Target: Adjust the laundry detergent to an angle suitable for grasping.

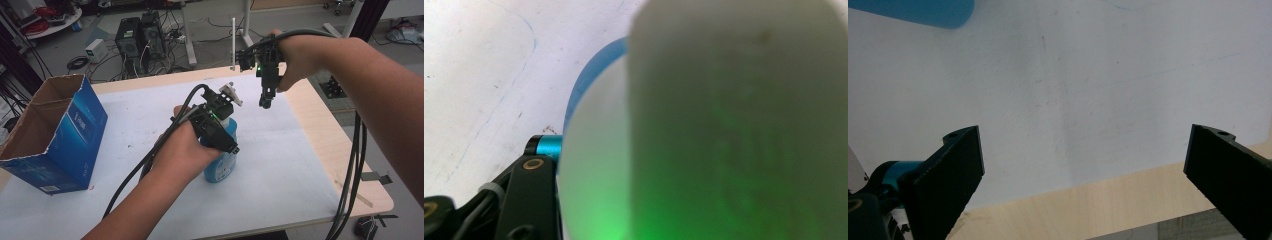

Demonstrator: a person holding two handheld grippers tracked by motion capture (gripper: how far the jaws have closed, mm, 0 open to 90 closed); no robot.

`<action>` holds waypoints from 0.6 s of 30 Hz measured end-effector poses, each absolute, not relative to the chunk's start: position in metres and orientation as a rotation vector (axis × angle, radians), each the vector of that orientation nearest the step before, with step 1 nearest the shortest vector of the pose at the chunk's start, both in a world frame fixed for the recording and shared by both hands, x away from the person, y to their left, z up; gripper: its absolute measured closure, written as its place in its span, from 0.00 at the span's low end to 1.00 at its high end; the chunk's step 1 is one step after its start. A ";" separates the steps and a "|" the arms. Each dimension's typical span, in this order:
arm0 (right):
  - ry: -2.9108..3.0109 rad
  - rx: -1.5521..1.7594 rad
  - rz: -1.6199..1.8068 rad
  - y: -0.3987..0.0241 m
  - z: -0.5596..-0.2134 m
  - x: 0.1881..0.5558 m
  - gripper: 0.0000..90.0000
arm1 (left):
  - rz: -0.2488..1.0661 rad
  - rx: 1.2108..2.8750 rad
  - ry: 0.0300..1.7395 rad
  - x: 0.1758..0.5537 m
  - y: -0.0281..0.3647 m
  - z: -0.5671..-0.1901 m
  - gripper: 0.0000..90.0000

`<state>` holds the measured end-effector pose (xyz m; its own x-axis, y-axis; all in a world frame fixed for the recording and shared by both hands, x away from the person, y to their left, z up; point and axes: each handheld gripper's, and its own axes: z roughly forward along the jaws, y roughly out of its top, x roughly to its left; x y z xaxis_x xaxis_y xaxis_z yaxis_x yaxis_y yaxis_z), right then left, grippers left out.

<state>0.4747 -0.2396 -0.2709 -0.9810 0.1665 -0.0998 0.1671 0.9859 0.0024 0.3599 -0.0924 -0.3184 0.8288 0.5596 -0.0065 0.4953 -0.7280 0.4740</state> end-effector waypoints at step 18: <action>3.035 0.261 -0.020 -0.239 -0.273 0.473 0.02 | 0.122 2.541 0.711 0.354 -0.080 -0.302 0.48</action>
